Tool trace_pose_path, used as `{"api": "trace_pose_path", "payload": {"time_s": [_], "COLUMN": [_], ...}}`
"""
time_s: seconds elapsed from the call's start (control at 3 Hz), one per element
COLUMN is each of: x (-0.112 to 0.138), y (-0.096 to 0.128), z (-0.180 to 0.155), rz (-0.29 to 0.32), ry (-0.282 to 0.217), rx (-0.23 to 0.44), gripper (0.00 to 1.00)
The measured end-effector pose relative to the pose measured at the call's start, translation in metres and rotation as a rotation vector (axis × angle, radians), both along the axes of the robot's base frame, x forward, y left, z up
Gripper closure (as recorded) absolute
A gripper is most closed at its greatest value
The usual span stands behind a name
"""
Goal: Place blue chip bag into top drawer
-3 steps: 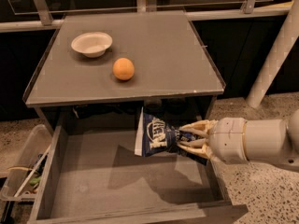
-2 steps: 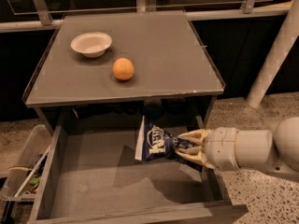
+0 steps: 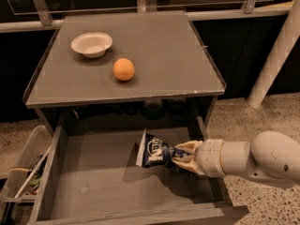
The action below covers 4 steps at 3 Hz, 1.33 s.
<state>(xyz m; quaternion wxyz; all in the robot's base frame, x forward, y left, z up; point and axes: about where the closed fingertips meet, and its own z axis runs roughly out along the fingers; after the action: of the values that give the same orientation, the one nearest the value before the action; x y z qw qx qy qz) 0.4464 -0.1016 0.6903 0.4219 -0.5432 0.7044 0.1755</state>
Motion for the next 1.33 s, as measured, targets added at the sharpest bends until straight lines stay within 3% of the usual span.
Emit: {"api": "trace_pose_path", "payload": {"time_s": [0.33, 1.0, 1.33], "x": [0.028, 0.040, 0.040], "y": [0.015, 0.029, 0.029], "z": [-0.011, -0.046, -0.047], "rz": [0.011, 0.009, 0.007], "ry": [-0.018, -0.009, -0.010], "rx": [-0.010, -0.078, -0.079], "gripper": [1.00, 1.00, 0.82]}}
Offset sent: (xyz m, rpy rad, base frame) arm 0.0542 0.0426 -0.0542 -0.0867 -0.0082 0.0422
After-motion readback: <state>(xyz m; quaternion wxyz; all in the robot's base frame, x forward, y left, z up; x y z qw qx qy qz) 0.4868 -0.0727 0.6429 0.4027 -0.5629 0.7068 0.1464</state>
